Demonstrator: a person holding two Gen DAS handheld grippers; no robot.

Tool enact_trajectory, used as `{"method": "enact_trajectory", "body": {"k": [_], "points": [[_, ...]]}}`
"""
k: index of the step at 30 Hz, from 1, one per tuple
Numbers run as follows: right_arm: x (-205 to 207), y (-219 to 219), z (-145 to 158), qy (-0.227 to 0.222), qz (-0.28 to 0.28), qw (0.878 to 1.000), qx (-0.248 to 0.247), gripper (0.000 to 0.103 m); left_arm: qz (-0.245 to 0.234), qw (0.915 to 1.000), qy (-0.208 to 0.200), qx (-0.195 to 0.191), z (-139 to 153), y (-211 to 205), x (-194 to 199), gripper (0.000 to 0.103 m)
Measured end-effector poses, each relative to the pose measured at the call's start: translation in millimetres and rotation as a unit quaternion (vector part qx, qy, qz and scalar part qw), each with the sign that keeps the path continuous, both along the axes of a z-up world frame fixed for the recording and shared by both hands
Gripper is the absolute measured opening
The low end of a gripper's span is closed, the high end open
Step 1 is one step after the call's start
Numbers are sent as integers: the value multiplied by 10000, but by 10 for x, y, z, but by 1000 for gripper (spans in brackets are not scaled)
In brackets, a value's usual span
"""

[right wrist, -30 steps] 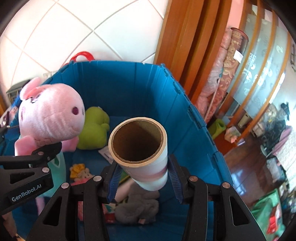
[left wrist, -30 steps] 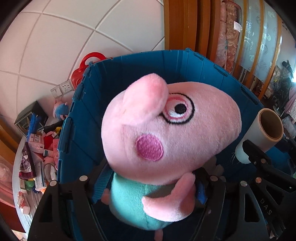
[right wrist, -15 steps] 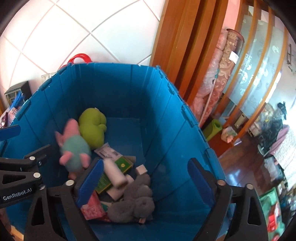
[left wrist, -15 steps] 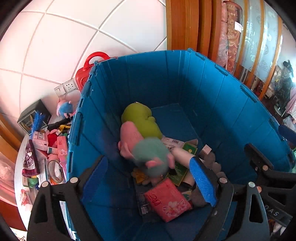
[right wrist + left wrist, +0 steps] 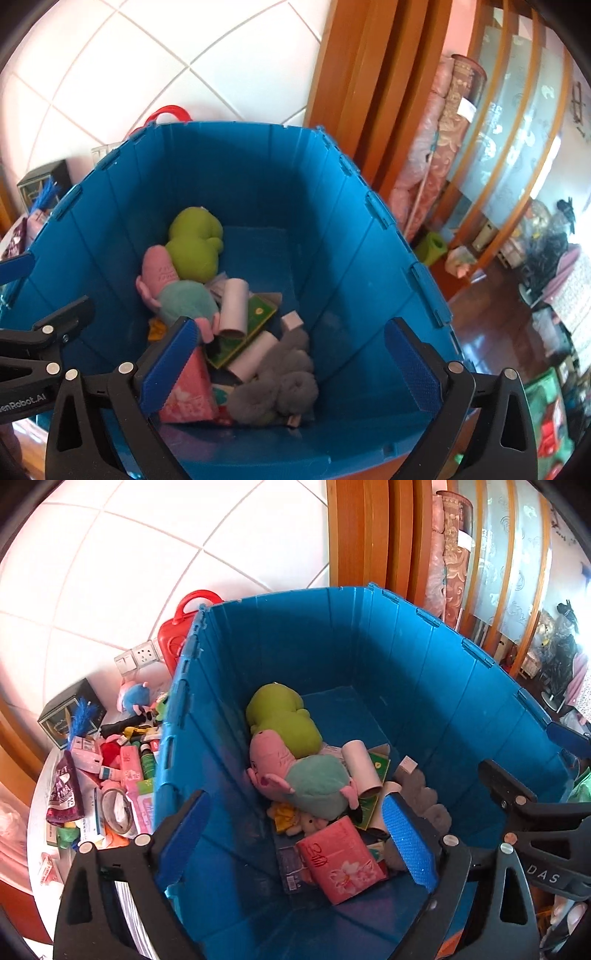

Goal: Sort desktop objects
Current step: 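Open both tools to drop the plush and tube into the blue bin, then move both tools back from the bin to the clutter heap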

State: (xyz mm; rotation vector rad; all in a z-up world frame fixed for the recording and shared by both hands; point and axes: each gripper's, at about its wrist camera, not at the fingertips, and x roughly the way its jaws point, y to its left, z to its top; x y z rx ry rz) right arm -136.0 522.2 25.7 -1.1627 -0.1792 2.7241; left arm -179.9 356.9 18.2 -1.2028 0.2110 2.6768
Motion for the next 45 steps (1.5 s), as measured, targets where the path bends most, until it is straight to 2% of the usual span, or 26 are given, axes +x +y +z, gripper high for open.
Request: {"method": "enact_trajectory", "body": {"k": [10, 15, 18, 24, 30, 33, 39, 45], "points": [[297, -430, 299, 400, 236, 9989, 28, 103, 241, 9991, 263, 233, 130, -615, 243, 95], [303, -610, 194, 165, -38, 9998, 76, 103, 145, 9991, 300, 259, 132, -925, 364, 95], [409, -762, 183, 173, -169, 9997, 1, 103, 41, 9991, 325, 262, 106, -1165, 477, 95], [669, -1471, 294, 382, 29, 9993, 35, 103, 96, 9984, 408, 368, 104, -1815, 700, 95], [845, -2378, 325, 519, 456, 9976, -50, 103, 408, 9973, 506, 340, 34, -2659, 943, 95], [864, -2821, 232, 496, 713, 9961, -132, 103, 619, 9965, 489, 275, -58, -3085, 1034, 95], [773, -3527, -124, 160, 1140, 9929, -305, 103, 988, 9944, 302, 223, -312, -3810, 1108, 95], [630, -3862, -437, -118, 1292, 9910, -344, 103, 1319, 9908, 131, 265, -583, -4327, 1105, 95]]}}
